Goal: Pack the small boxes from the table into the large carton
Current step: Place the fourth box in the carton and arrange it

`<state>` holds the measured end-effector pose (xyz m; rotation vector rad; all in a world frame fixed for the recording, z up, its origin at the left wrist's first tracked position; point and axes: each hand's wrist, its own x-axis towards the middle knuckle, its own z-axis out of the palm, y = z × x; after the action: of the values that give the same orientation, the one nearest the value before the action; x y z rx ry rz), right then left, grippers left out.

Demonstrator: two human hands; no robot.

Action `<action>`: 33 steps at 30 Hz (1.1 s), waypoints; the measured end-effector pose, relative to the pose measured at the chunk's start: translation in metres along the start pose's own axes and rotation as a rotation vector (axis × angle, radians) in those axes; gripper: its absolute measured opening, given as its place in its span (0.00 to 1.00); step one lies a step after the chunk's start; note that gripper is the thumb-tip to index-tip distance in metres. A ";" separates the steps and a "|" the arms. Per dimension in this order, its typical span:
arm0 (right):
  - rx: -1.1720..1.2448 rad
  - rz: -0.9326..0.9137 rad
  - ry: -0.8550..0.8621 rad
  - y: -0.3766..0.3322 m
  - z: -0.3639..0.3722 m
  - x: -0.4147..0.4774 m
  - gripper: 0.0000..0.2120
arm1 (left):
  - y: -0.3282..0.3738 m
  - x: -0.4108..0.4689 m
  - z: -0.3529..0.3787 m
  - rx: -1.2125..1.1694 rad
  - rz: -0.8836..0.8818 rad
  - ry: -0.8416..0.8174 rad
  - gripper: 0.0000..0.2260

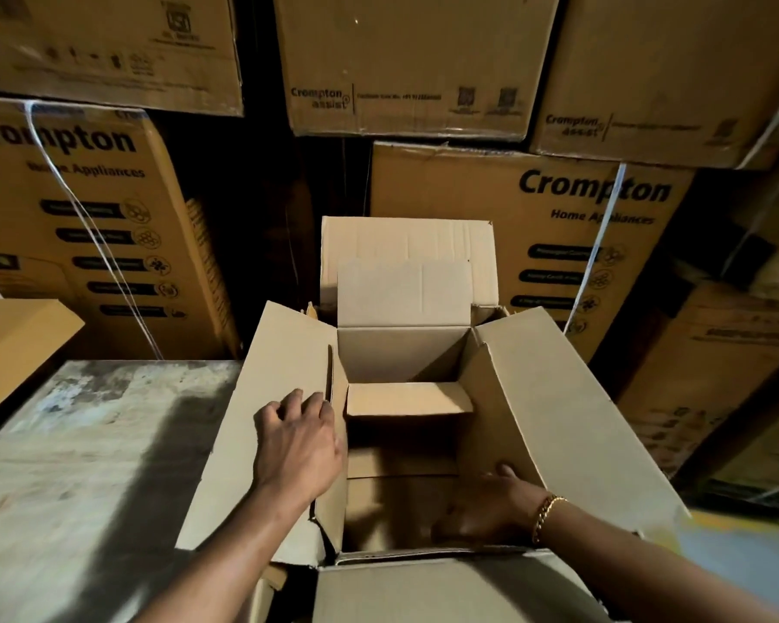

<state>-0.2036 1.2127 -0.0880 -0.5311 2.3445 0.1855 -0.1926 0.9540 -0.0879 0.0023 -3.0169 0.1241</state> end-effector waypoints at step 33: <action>0.063 0.139 0.277 -0.002 -0.038 0.072 0.43 | 0.009 -0.042 0.011 0.040 0.085 -0.013 0.30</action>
<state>-0.2736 1.1772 -0.1083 -0.3827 2.6502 0.1065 -0.1525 0.9618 -0.1043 -0.1225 -3.0274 0.1935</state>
